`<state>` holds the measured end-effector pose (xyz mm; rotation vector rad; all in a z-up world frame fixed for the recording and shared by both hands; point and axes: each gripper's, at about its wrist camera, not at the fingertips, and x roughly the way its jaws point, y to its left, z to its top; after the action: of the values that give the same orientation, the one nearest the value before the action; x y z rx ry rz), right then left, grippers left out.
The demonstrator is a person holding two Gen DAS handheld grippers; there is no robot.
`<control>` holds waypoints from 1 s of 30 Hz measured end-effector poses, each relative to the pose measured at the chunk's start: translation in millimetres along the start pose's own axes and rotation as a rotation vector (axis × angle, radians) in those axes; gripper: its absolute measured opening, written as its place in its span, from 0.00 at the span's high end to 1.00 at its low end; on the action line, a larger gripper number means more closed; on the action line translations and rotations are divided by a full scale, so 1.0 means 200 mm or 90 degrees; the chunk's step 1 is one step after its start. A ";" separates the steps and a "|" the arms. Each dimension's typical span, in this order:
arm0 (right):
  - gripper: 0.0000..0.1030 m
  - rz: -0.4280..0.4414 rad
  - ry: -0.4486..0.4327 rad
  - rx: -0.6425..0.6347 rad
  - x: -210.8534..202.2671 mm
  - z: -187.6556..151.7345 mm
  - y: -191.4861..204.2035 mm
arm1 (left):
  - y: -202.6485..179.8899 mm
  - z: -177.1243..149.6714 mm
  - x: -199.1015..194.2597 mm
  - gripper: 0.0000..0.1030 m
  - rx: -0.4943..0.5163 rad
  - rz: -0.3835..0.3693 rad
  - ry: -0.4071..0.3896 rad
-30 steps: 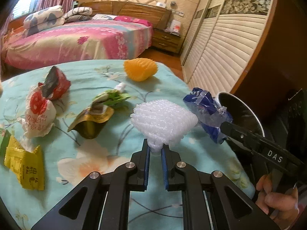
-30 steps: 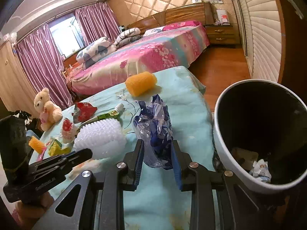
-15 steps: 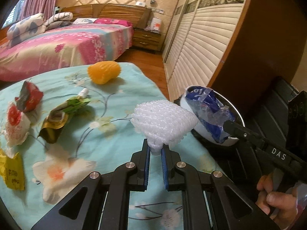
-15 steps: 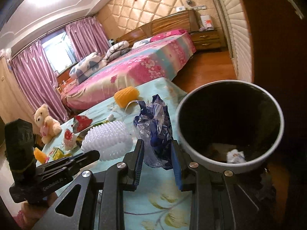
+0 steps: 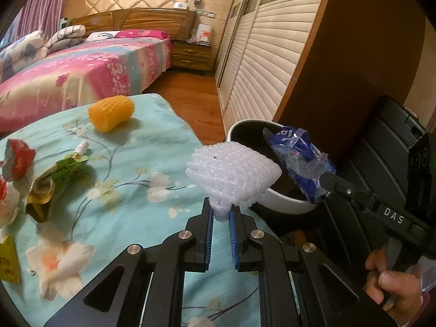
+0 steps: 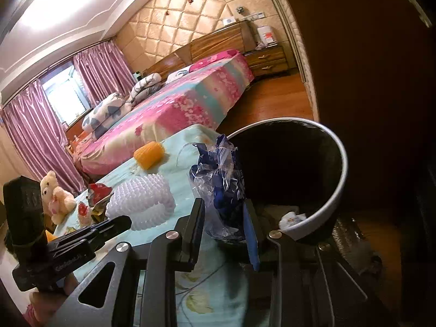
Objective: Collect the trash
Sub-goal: 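Carry the foam net with the left tool while the right tool carries the blue bag over the bin, then open the left tool to drop the foam net while the right tool drops the blue bag into the bin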
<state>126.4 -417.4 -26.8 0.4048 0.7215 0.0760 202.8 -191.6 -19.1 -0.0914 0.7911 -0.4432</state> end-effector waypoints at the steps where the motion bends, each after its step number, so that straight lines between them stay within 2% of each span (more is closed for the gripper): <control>1: 0.73 -0.002 -0.001 0.002 0.00 0.00 -0.01 | -0.01 0.00 0.01 0.91 0.002 0.000 0.000; 18: 0.73 -0.022 -0.006 0.035 -0.01 0.04 -0.18 | -0.15 0.08 0.19 0.91 0.038 -0.007 0.015; 30: 0.73 -0.031 0.011 0.053 0.06 0.08 -0.27 | -0.19 0.14 0.31 0.90 0.052 -0.003 0.025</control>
<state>141.4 -469.6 -43.9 0.4660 0.7526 0.0039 246.9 -254.4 -30.5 -0.0092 0.8103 -0.4825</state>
